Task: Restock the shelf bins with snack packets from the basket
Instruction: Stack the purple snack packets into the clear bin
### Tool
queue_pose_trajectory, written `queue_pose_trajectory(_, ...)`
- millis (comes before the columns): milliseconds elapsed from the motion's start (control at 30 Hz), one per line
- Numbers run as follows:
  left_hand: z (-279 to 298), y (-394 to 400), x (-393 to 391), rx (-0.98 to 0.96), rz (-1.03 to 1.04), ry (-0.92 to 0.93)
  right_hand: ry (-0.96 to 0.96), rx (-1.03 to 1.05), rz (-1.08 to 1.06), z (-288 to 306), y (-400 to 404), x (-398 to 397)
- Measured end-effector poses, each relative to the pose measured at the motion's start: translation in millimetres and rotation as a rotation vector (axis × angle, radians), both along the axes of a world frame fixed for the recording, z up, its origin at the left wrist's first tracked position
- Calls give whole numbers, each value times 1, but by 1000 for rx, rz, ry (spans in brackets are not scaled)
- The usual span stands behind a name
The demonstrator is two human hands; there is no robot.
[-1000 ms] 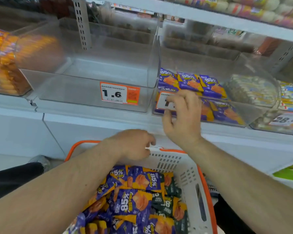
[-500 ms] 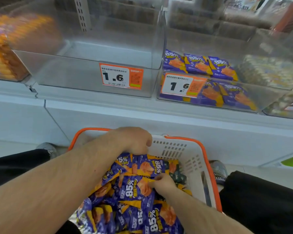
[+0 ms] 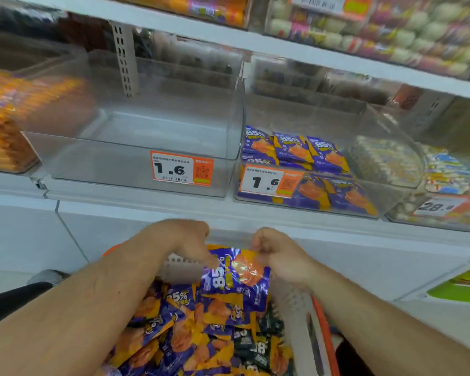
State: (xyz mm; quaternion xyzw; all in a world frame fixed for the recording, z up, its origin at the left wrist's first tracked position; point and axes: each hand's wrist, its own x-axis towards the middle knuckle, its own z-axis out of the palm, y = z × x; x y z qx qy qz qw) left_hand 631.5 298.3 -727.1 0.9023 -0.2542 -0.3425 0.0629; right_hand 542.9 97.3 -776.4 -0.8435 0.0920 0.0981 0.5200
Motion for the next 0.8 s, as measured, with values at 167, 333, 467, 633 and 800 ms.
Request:
queue_pose_trajectory(167,30,3,3,-703,205,176,-139,94,7,52,-13,-4)
queue_pose_trajectory(333,55,-9,-4,-1028,319,109,-285,-255,49,83,-6,-5)
queue_pose_trajectory(467,65,-18,-11,-1209,344,20,-380,-130,-31,104,4,-8)
queue_pose_trajectory(633,65,-32,-21,-1383,361,-523,-447,114,-439,153,-12,9)
queue_pose_trajectory(800,24,-41,-11,-739,23,-1056,-276,43,-638,189,-57,42)
